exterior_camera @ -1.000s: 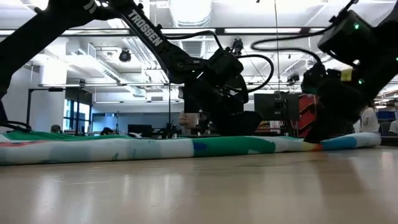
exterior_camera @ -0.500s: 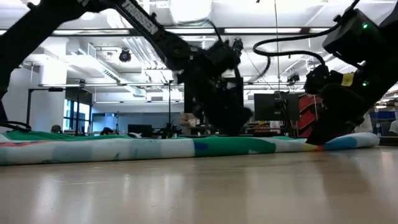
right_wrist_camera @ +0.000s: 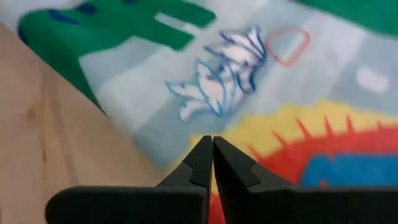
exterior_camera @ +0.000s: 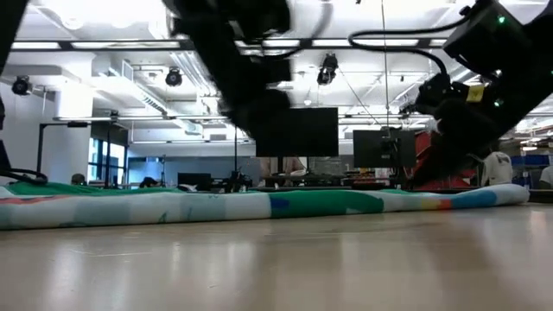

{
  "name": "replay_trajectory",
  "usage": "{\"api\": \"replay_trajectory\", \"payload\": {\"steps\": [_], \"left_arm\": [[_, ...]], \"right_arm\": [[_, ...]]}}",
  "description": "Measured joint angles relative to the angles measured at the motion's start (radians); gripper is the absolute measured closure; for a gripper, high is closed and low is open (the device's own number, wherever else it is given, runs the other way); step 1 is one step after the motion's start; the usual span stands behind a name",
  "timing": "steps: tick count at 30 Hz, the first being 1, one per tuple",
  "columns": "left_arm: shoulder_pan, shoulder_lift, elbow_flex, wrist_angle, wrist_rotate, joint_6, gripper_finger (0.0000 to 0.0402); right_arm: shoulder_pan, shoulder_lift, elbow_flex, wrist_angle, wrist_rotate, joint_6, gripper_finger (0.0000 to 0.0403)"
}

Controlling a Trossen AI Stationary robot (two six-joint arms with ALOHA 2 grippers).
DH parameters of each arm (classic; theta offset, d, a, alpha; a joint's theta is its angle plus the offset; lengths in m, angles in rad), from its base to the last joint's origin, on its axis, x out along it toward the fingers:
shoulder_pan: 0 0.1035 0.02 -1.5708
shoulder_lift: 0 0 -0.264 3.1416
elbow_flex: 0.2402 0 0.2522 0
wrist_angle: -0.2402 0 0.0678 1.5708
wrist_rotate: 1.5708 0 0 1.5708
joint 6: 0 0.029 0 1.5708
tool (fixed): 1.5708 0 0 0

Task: Roll towel
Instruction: Roll the multi-color dinosaur print towel

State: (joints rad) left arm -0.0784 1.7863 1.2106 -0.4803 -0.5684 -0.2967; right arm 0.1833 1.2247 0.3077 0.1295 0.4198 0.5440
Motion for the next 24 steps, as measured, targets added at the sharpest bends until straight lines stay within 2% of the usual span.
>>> {"api": "replay_trajectory", "payload": {"steps": [7, 15, 19, 24], "left_arm": [[-0.160, -0.182, -0.263, -0.035, 0.004, -0.228, 0.0283], [-0.198, -0.237, -0.526, -0.013, 0.012, -0.470, 0.0283], [-0.205, -0.238, -0.590, 0.109, 0.016, -0.453, 0.0283], [-0.222, -0.233, -0.603, 0.273, 0.053, -0.378, 0.0283]], "right_arm": [[-0.004, 0.021, 0.072, 0.014, 0.001, -0.114, 0.0403], [-0.005, 0.178, 0.149, 0.155, -0.011, -0.138, 0.0403], [-0.005, 0.311, 0.236, 0.201, -0.055, -0.145, 0.0403], [-0.005, 0.487, 0.397, 0.201, -0.061, -0.211, 0.0403]]}}
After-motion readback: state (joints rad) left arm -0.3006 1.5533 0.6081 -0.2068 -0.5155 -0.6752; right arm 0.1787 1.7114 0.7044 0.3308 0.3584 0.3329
